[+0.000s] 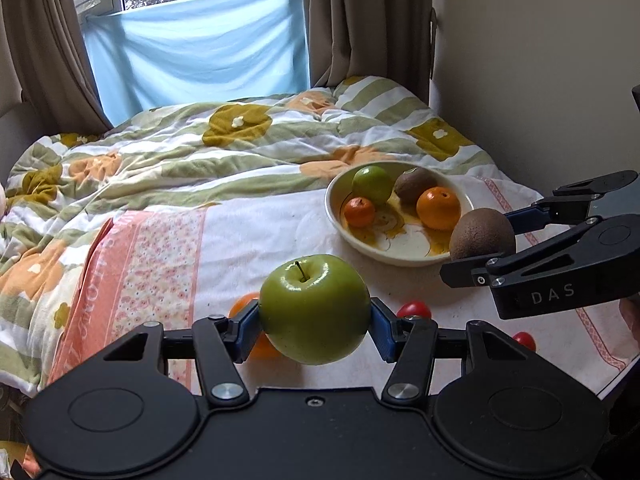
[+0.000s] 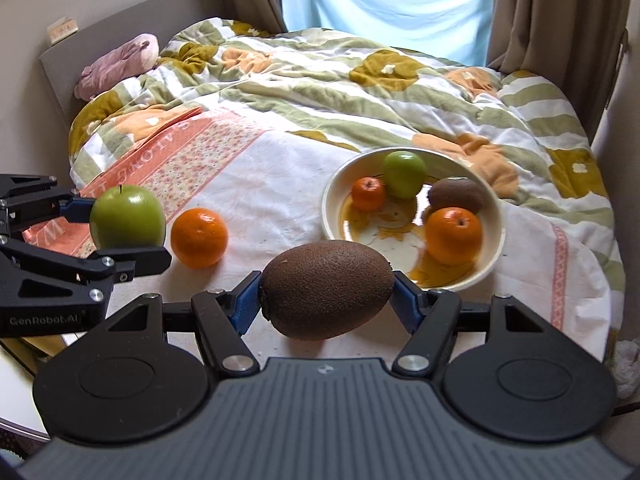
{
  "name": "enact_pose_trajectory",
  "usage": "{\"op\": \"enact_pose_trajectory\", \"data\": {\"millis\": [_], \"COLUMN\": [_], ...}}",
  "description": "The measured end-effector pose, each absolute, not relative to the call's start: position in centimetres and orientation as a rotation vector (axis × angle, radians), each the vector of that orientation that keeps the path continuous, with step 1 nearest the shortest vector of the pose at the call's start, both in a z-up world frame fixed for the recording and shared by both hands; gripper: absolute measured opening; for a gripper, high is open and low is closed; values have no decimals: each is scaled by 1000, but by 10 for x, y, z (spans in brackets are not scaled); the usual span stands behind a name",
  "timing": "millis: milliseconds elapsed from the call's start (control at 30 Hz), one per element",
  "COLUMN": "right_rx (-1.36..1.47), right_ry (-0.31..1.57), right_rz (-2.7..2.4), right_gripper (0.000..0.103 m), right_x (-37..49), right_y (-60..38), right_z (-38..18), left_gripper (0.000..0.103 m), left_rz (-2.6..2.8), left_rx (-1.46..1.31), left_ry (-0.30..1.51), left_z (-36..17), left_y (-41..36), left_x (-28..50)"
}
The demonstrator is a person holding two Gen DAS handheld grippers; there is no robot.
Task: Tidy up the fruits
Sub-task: 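Carry green apple into the bowl and open left gripper while right carries kiwi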
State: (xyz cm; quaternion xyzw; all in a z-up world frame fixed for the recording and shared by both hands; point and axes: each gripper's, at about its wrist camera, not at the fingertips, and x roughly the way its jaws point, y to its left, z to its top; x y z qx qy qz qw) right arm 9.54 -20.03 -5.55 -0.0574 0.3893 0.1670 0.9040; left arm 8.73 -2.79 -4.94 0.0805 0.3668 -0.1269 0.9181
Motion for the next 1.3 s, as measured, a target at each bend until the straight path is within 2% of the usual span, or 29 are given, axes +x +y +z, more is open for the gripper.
{"op": "enact_pose_trajectory", "data": {"millis": [467,1000,1300], "right_rx": [-55,-2,-6], "right_ry": [799,857,885], "right_rz": [185,83,79], "right_gripper": [82,82,82], "right_x": [120,162,168], "right_y": [-252,-268,-269], "right_z": [-57,-88,-100], "left_gripper": [60,60,60], "left_rz": [-431,-595,-629], "left_rx": [225,335,404], "left_ry": [754,878,875], "left_z": [-44,-103,-120], "left_y": [-79,-133,-153], "left_x": [169,261,275]}}
